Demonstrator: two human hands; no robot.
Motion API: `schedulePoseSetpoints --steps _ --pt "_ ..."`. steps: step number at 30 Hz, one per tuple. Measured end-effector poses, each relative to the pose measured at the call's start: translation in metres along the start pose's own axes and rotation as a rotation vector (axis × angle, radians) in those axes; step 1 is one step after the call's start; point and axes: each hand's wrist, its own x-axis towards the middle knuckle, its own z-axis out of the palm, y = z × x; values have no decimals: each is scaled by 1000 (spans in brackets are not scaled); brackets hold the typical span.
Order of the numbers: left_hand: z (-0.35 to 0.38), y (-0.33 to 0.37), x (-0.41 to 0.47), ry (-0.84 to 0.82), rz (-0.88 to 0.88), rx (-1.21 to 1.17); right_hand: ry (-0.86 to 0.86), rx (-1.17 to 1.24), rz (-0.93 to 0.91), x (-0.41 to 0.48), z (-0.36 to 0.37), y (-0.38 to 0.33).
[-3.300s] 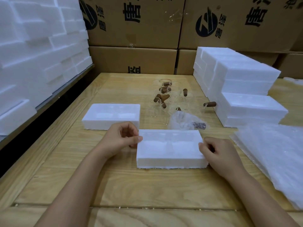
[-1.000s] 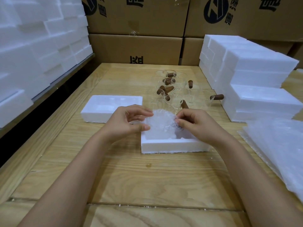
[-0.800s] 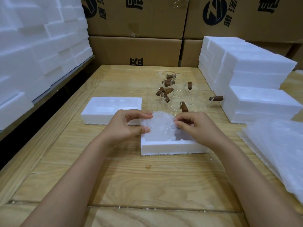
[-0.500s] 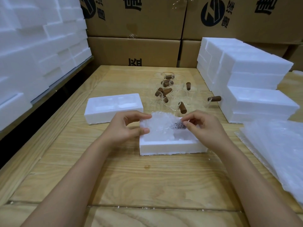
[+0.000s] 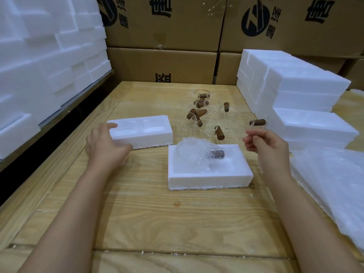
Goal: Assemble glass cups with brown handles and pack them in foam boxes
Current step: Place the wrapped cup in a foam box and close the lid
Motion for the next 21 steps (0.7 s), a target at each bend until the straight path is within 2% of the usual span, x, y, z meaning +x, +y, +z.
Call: schedulePoseSetpoints --steps 2,7,11,14,17,21 --pt "1 -7 4 -1 -48 -62 -6 4 14 1 0 2" --pt "-6 -17 9 12 23 -51 -14 4 35 -1 1 2" --pt "-19 0 5 137 116 -391 -4 -46 25 -3 4 -3" --pt "-29 21 -3 35 271 -573 14 -152 -88 -8 7 -8" --pt "-34 48 -21 -133 418 -754 -19 -201 -298 -14 8 -18" --pt "-41 70 -40 -336 548 -763 -70 -226 -541 -25 11 -29"
